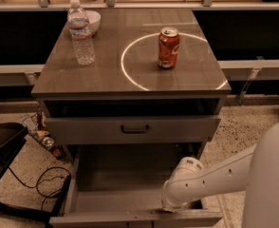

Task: Open middle drawer

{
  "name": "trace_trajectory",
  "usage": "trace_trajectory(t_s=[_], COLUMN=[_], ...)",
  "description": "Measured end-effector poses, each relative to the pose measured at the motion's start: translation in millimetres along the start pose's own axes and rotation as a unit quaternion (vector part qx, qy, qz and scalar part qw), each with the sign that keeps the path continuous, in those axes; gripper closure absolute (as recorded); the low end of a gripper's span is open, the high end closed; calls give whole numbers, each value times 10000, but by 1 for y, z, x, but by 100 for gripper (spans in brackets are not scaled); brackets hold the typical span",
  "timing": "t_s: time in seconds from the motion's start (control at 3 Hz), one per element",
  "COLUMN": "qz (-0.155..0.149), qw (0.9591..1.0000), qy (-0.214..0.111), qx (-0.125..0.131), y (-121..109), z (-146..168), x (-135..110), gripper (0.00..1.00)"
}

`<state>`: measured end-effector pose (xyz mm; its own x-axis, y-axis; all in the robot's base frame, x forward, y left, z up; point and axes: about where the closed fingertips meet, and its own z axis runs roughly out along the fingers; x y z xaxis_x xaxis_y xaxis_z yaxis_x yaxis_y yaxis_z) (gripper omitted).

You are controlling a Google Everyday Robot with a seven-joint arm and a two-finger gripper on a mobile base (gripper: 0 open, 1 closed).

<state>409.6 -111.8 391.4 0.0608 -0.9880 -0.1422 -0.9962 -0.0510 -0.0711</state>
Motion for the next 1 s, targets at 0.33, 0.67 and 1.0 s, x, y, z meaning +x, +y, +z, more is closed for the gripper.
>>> trace_trajectory(t_s=[0.33, 0.67, 1.0], qz=[-1, -2, -3], qw=[10000, 10000, 10000], qy=[0, 0, 0], qx=[-8, -15, -21], y=[1, 1, 2], z=[1, 1, 1], x=[0, 0, 0], gripper=[28, 5, 0])
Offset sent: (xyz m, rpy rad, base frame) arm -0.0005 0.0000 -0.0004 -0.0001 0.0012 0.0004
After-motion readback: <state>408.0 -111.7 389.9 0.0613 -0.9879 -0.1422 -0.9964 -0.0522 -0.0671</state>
